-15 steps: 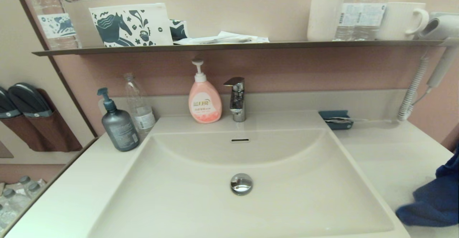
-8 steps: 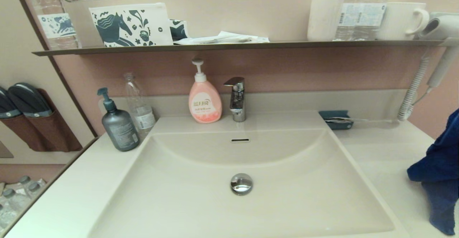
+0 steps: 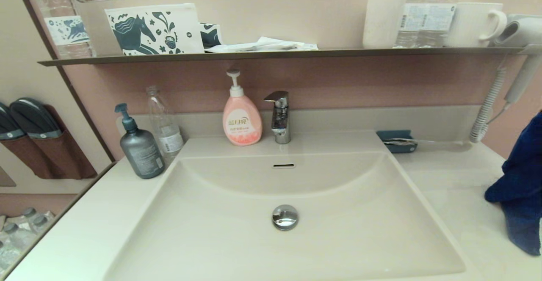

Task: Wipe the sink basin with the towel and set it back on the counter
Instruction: Wipe the sink

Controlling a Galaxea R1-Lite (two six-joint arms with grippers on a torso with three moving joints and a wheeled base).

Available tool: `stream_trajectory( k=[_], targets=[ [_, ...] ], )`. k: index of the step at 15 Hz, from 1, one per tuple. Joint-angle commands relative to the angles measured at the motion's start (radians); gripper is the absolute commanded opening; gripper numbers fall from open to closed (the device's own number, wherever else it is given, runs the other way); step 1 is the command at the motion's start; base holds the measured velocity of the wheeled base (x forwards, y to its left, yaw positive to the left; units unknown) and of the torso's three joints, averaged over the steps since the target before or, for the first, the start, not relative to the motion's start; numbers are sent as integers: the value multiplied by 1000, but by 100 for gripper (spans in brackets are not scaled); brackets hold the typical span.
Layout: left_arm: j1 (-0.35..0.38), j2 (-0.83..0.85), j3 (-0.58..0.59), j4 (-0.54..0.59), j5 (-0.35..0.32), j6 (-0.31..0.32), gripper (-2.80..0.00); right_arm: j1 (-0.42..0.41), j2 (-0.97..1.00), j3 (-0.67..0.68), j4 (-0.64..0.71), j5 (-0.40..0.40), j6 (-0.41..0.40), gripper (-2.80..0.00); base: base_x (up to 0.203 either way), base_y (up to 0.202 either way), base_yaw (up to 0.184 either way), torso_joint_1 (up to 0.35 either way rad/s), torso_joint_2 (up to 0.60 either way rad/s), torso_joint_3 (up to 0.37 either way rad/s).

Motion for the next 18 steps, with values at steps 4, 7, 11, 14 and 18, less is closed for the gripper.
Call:
stream_trajectory(
  k=[4, 7, 11, 14, 18],
  targets=[
    [0, 1, 0, -1, 0, 0, -280, 61, 160, -47, -3, -7, 142, -280, 0, 0, 0, 0, 0, 0],
    [0, 1, 0, -1, 0, 0, -280, 108, 226, -51, -15, -10, 209, -280, 0, 0, 0, 0, 0, 0],
    [0, 0, 0, -1, 0, 0, -280, 236, 238, -54, -11, -8, 305, -280, 0, 0, 0, 0, 0, 0],
    [0, 1, 0, -1, 0, 0, -280, 252, 259, -37, 1, -38, 321, -280, 0, 0, 0, 0, 0, 0],
    [0, 1, 0, -1, 0, 0, -280, 246, 243, 16, 65, -43, 416, 0, 0, 0, 0, 0, 0, 0]
  ],
)
